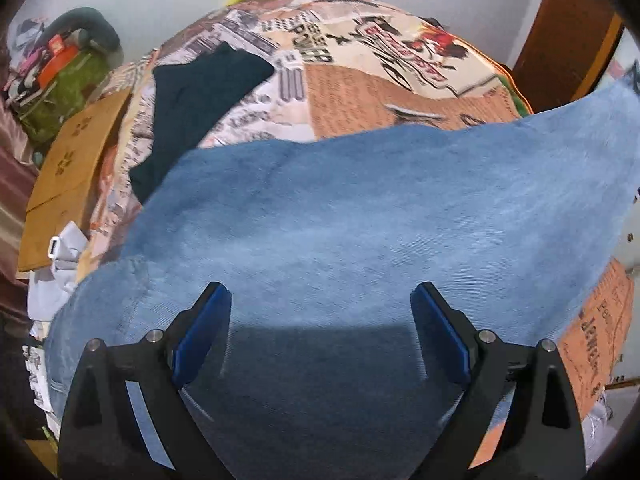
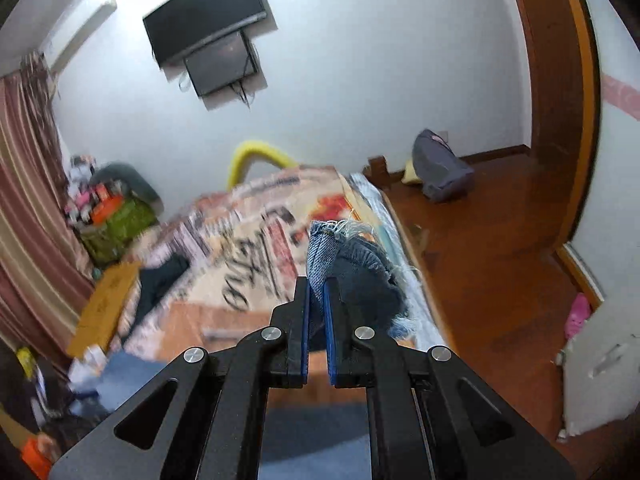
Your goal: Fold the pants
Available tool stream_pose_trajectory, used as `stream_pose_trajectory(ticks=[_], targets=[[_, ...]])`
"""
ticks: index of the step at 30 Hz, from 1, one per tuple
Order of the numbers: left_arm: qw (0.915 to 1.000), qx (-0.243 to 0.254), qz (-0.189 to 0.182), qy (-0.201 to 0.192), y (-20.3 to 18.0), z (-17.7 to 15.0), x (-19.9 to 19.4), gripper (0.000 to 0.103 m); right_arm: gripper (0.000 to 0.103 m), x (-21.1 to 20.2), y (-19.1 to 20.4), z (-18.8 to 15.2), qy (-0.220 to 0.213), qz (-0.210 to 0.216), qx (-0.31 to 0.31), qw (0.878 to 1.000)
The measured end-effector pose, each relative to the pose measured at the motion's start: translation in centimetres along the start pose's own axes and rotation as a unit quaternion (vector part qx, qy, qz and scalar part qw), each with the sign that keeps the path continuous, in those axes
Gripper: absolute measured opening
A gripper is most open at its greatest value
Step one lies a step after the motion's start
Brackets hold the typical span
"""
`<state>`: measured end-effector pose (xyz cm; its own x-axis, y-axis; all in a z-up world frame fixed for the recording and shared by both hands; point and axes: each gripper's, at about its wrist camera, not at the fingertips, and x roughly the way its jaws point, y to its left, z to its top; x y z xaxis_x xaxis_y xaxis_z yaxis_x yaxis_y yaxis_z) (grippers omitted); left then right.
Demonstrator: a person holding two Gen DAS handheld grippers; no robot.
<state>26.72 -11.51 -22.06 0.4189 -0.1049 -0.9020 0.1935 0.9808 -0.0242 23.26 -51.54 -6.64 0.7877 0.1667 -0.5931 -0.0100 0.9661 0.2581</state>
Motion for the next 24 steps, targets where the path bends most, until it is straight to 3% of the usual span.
stream_pose_trajectory(ticks=[8,15,19,24], targets=[[1.0,0.003,0.002,-0.007,-0.8,-1.1,-0.4,0.094,0.006,0.1,-4.6,-6.8,0.07,-0.03,0.034,0.996],[0.9998,-0.003,0.006,-0.019,-0.2,-1.7,-0.9,0.094,0.01,1.3,-7.0,-12.7,0.148,-0.067,0.063,0.985],[0.9992,-0.019,0.019,-0.03,1.3,-2.0,-1.7,0.094,0.01,0.5,-7.1,-14.1,0.159,-0.114,0.049,0.979],[0.9957,-0.051,0.042,-0.065,4.7,-2.7,-4.2,0.094,0.024,-0.6,-3.5,-12.9,0.127,-0.103,-0.002,0.986]])
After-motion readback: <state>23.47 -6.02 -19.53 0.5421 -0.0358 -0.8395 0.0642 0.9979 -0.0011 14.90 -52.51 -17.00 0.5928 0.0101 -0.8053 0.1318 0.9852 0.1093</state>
